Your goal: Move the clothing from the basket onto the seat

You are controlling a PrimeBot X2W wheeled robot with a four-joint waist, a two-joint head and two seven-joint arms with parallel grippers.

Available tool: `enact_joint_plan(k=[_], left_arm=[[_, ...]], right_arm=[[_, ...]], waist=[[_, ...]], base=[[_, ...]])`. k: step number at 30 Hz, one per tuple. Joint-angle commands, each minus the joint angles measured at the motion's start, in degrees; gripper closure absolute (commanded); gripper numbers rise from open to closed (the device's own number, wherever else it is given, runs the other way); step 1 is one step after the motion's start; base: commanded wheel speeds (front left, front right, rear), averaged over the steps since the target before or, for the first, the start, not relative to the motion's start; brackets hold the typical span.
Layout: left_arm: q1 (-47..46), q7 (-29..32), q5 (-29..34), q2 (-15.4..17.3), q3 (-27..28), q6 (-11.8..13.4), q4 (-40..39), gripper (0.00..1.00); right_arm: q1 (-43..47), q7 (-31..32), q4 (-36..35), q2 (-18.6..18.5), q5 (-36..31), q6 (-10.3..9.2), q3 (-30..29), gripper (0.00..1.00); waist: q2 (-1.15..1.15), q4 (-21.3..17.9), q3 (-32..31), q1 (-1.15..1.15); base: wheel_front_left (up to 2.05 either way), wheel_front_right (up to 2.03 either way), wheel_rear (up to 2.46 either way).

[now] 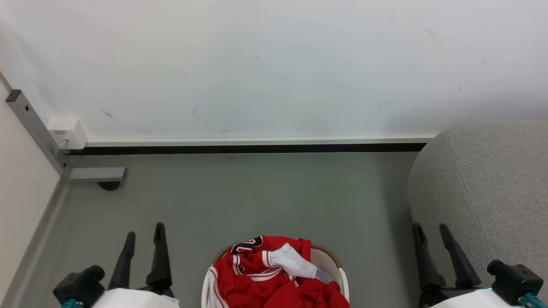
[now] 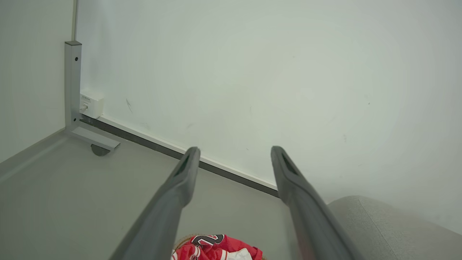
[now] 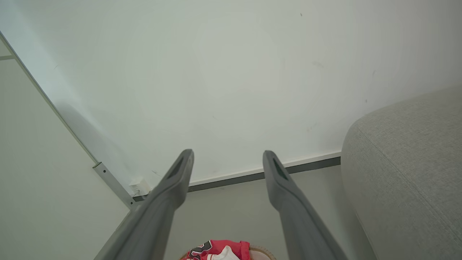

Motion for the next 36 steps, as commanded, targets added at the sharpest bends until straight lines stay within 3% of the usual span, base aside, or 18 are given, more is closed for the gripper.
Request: enact_joint_plan(k=[1, 36], left_arm=[[0.1, -0.7, 1.5, 0.5, -0.1, 0.3, -0.8, 0.0], [1.0, -4.9, 17.3, 0.6, -1.8, 2.0, -1.6, 0.0]], right_arm=[[-0.3, -0.5, -0.7, -0.1, -1.1, -0.07, 0.2, 0.0], [0.1, -4.8, -1.5, -0.2, -14.9, -0.11, 2.8, 0.0]], waist=[[0.0, 0.0, 0.0, 0.0], [0.0, -1.0, -0.4, 0.0]], base=[[0.0, 0.0, 0.0], [0.0, 0.0, 0.0]])
